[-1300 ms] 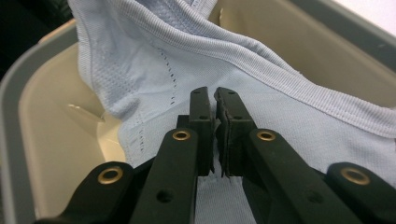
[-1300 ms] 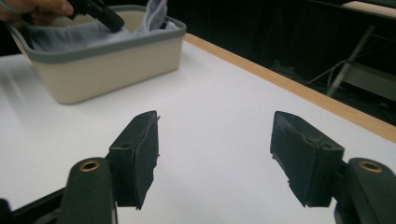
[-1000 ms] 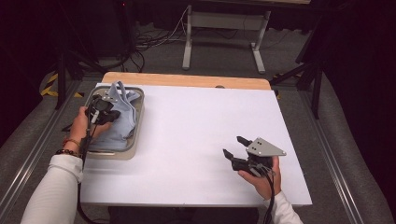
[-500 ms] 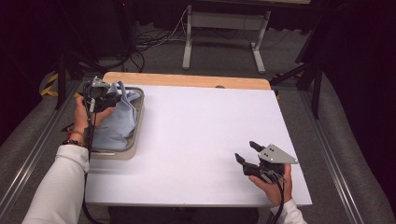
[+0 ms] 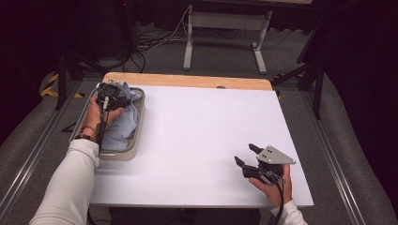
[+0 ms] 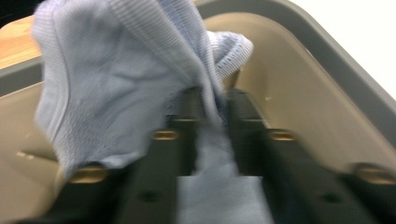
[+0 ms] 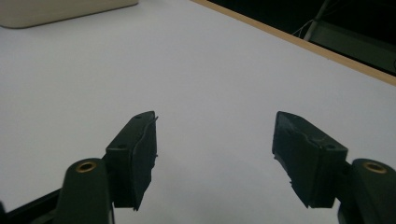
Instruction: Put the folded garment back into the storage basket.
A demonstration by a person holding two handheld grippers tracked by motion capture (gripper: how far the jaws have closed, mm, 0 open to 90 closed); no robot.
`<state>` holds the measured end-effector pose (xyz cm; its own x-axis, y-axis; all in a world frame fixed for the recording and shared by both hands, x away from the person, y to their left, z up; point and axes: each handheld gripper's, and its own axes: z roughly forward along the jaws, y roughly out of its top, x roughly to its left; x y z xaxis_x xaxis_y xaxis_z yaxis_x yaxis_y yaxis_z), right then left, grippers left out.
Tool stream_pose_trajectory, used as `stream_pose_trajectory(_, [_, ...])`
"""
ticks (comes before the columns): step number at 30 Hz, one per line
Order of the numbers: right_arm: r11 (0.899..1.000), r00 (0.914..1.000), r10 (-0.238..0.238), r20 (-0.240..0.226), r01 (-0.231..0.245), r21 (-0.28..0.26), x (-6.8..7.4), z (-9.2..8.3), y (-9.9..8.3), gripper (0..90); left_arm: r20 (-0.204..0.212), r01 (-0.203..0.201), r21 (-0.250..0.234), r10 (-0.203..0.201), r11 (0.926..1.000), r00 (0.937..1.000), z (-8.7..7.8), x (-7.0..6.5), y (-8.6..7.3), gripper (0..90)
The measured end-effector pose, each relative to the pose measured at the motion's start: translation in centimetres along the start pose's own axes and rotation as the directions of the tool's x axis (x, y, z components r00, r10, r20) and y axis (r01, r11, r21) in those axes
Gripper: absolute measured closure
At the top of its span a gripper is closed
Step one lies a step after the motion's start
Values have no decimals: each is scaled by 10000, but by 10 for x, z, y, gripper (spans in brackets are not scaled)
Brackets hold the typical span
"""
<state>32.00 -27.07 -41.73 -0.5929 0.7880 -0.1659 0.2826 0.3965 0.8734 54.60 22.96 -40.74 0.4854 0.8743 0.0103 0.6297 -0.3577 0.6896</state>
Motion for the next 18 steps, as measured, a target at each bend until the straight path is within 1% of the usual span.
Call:
stream_pose_trajectory(1, [10000, 10000, -2, -25, 3, 34, 0, 1, 0, 311, 137, -39, 103, 38, 9999, 9999, 1, -1, 0, 853])
stream_pose_trajectory(2, [10000, 10000, -28, -54, 28, 58, 1, 1, 0, 311, 160, -175, 249, 171, 9995, 9997, 3, -2, 0, 869])
stream_pose_trajectory(4, [9999, 9999, -64, -114, 65, 100, 1, 2, 0, 311, 269, -389, 430, 378, 9983, 9989, 4, -3, 0, 876])
stream_pose_trajectory(5, [9999, 9999, -73, -143, 75, 114, 1, 2, 0, 310, 398, -436, 579, 414, 9974, 9984, 6, -5, -1, 877])
stream_pose_trajectory(6, [9998, 9998, -123, -159, 125, 137, 1, 3, -1, 308, 371, -490, 643, 467, 9967, 9982, 7, -6, -1, 877])
stream_pose_trajectory(7, [9998, 9998, -106, -178, 109, 149, 2, 3, -1, 308, 304, -634, 701, 614, 9955, 9976, 8, -7, -1, 877])
stream_pose_trajectory(8, [9998, 9998, -109, -175, 112, 158, 2, 3, -1, 308, 392, -643, 821, 613, 9945, 9974, 10, -8, -2, 877])
stream_pose_trajectory(10, [9998, 9998, -119, -186, 122, 165, 2, 3, -1, 308, 483, -794, 1109, 744, 9907, 9961, 13, -12, -2, 874])
stream_pose_trajectory(12, [9998, 9997, -140, -181, 143, 156, 3, 3, 0, 306, 586, -866, 1172, 802, 9893, 9951, 14, -13, -2, 868])
stream_pose_trajectory(13, [9998, 9997, -165, -175, 168, 146, 3, 3, 0, 306, 556, -942, 1152, 883, 9889, 9945, 14, -13, -3, 858])
stream_pose_trajectory(14, [9997, 9997, -188, -145, 190, 152, 3, 2, 0, 305, 588, -915, 1091, 854, 9898, 9946, 13, -14, -2, 815])
stream_pose_trajectory(16, [9998, 9998, -176, 16, 175, 110, 3, 2, 0, 305, 616, -869, 681, 827, 9939, 9947, 9, -14, -2, 740])
stream_pose_trajectory(17, [9998, 9998, -171, 43, 171, 101, 3, 2, 0, 305, 630, -865, 345, 842, 9957, 9945, 5, -14, -1, 738])
stream_pose_trajectory(18, [9997, 9998, -206, 85, 205, 108, 2, 2, 0, 305, 643, -847, 118, 838, 9963, 9944, 1, -14, -1, 716])
